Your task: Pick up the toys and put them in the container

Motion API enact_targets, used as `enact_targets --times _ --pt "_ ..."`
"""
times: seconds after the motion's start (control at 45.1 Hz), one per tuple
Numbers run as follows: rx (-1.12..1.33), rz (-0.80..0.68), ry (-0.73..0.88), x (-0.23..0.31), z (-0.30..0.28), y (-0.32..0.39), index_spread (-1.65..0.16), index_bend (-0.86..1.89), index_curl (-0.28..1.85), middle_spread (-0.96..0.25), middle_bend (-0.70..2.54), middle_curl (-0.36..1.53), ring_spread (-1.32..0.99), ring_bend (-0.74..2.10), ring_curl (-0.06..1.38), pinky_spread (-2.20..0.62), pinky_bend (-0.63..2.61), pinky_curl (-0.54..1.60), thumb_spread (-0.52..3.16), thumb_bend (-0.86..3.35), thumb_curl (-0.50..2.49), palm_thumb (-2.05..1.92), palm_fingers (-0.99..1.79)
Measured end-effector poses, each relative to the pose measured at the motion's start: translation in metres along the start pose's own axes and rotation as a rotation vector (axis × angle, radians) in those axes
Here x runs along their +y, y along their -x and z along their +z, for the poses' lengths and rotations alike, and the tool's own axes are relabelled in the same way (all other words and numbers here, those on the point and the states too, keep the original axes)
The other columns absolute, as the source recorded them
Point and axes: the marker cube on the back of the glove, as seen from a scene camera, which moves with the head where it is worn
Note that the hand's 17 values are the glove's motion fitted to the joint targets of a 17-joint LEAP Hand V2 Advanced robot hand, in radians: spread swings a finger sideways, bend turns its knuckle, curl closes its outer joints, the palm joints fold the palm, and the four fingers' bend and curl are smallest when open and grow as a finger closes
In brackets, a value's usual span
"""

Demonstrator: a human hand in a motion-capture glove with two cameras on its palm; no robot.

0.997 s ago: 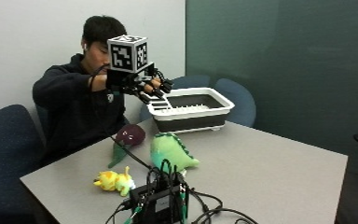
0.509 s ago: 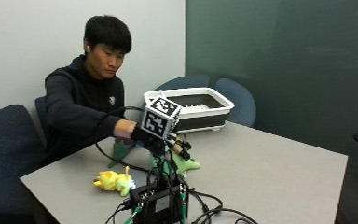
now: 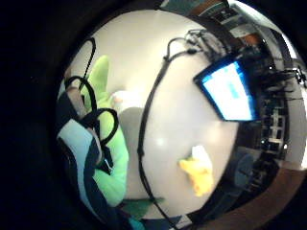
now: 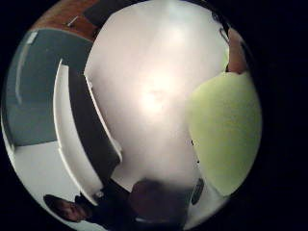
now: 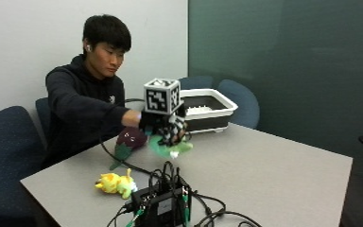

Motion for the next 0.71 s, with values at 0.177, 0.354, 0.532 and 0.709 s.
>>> enact_targets --times 0.177,0.354,0.532,0.709 --pt "-0.122 -0.081 -0.182 0.001 -0.116 0.050 -0.40 0.43 0.29 -0.22 0.86 0.43 -0.33 1.16 0.49 -0.36 0.95 0.38 0.66 0.28 0.64 0.77 1.12" --pt "-0.052 -0.256 -0.286 0.009 -0.178 0.160 -0.42 0.54 0.37 -0.25 0.94 0.50 -0.36 1.20 0.53 -0.38 0.99 0.42 0.47 0.28 0.72 0.77 1.07" --pt "0.009 -0.349 -0.308 -0.010 -0.162 0.234 -0.43 0.60 0.45 -0.26 0.97 0.56 -0.37 1.23 0.56 -0.38 1.03 0.45 0.32 0.28 0.77 0.76 1.01" --pt "-0.064 -0.268 -0.028 -0.018 -0.116 0.260 -0.37 0.21 0.41 -0.22 0.65 0.50 -0.30 1.16 0.55 -0.30 1.16 0.50 0.64 0.07 0.70 0.47 0.18"
